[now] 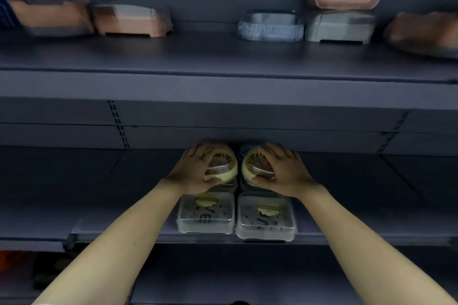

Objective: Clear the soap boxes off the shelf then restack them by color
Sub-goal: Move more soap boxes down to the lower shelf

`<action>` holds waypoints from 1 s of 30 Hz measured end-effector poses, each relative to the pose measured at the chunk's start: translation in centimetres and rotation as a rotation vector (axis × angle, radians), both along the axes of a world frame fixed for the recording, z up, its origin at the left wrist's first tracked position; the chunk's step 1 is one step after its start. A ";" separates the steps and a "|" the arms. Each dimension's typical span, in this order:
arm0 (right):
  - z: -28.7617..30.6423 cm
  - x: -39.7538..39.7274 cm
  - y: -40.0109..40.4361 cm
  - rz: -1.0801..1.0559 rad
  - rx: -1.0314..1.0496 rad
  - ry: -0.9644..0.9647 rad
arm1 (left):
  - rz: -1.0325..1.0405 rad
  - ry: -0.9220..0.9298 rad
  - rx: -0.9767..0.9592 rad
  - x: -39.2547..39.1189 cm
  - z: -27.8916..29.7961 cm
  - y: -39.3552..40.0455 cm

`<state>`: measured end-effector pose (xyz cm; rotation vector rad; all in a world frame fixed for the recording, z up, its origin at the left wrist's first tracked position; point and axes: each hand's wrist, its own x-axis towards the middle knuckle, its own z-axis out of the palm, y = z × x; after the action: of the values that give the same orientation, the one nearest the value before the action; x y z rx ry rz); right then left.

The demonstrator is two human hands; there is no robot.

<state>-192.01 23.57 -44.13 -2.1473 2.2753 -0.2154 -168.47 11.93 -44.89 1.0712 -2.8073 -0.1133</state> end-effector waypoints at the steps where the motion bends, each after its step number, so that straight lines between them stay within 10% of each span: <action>1: -0.5 -0.2 -0.6 0.001 -0.018 0.015 | 0.002 0.013 -0.012 -0.3 -0.3 -0.5; 30: -0.1 -2.3 -8.7 0.028 0.038 0.118 | 0.119 -0.207 -0.055 -4.2 1.2 -5.7</action>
<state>-194.36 14.90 -44.22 -2.2279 2.2876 -0.0459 -172.70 6.26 -43.71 1.3026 -2.8960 0.0916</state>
